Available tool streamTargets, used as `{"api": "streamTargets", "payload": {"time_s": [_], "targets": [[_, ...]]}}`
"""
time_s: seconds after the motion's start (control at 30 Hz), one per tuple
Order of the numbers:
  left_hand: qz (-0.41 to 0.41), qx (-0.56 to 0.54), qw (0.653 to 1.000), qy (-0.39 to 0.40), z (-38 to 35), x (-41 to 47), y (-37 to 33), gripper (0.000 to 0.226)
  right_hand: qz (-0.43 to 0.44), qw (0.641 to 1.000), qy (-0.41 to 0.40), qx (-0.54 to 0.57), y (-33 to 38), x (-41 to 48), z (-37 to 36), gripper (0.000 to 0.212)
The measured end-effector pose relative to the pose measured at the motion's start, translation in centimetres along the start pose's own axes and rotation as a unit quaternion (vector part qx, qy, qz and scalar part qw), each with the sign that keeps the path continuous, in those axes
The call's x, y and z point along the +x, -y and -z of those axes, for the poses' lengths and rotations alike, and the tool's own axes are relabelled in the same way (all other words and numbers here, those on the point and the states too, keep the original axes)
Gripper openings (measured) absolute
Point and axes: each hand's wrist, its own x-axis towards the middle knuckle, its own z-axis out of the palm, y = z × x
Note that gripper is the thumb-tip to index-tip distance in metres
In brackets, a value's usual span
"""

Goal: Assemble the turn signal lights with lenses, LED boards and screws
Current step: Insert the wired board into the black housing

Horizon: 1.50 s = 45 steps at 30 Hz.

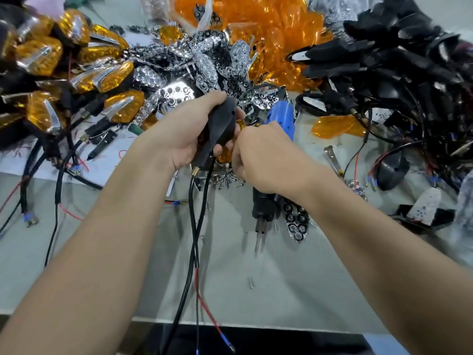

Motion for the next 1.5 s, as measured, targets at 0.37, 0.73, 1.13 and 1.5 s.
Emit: {"api": "streamTargets", "payload": {"time_s": [0.37,0.73,1.13,1.5], "targets": [[-0.067,0.003,0.994,-0.085,-0.9,-0.8,0.6,0.035,-0.091,0.925,-0.148,0.338,-3.2,-0.3,1.5,0.02],[-0.075,-0.015,0.992,-0.101,-2.8,-0.3,1.0,0.043,-0.136,0.888,-0.182,0.4,-4.1,1.1,0.5,0.019],[-0.079,-0.143,0.985,-0.049,-2.0,-0.3,0.0,0.039,-0.18,0.847,-0.147,0.479,-3.5,2.7,2.2,0.048],[-0.056,-0.221,0.971,-0.069,-0.4,-0.2,-0.9,0.042,-0.369,0.912,-0.089,0.152,-3.0,-2.2,-2.4,0.066]]}}
